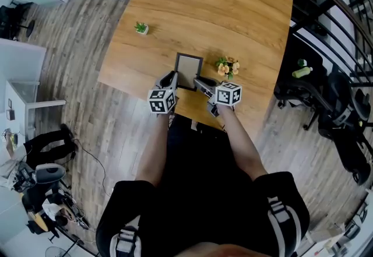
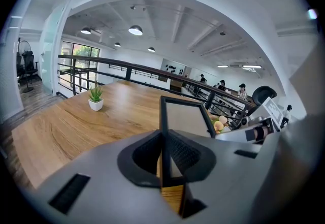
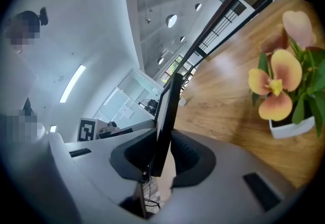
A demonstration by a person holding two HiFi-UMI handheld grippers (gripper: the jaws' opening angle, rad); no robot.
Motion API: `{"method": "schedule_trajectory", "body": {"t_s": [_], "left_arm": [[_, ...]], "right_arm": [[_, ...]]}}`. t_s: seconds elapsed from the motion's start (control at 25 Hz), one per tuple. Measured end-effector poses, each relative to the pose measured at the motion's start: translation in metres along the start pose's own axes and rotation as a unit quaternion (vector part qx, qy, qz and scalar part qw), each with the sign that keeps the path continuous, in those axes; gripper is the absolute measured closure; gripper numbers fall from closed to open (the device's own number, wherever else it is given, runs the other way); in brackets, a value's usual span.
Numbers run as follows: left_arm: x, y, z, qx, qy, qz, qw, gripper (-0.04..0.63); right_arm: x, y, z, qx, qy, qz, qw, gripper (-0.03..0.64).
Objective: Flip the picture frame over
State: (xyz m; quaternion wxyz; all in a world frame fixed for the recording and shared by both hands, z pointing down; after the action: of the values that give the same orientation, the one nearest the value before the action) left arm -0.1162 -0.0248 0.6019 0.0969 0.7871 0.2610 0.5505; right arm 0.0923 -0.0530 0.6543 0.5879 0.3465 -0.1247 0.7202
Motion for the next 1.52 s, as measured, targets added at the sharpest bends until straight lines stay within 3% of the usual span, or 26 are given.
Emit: {"method": "schedule_trajectory", "body": {"t_s": [0.56,0.96,1.36,1.52], "left_arm": [[-0.006,0.005,-0.002,0.011,0.015,-0.006,0.9998,0.537],[-0.008,0.010,-0.001,0.012,0.031,-0.018,0.9993,0.537],[-0.011,0.010,-0.004,0.035,0.029,-0.027,0.9986,0.535],[-0.019,0.012,-0.003,0.049,0.026,-0.020,0.9983,0.535]], "right_arm": [[-0.005,-0.002,-0.004,-0.024,0.011,0.013,1.000,0.549],[-0.009,-0.003,-0.010,0.007,-0.059,0.007,0.998,0.551],[-0.007,0.000,-0.013,0.036,-0.066,0.018,0.997,0.552],[-0.007,0.001,-0.011,0.069,-0.080,0.022,0.994,0.551]]}}
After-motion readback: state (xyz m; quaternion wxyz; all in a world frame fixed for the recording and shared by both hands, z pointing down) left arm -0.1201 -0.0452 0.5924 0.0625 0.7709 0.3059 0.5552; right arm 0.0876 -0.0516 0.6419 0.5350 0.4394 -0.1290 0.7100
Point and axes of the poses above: the fingertips, and each gripper's own axes: y forward along the fingers, z to its right, x out of its underside, the point moved 9 cm from there along -y, backward along the fingers, and after that the axes turned 6 degrees about -y, right-handed, at the moved point
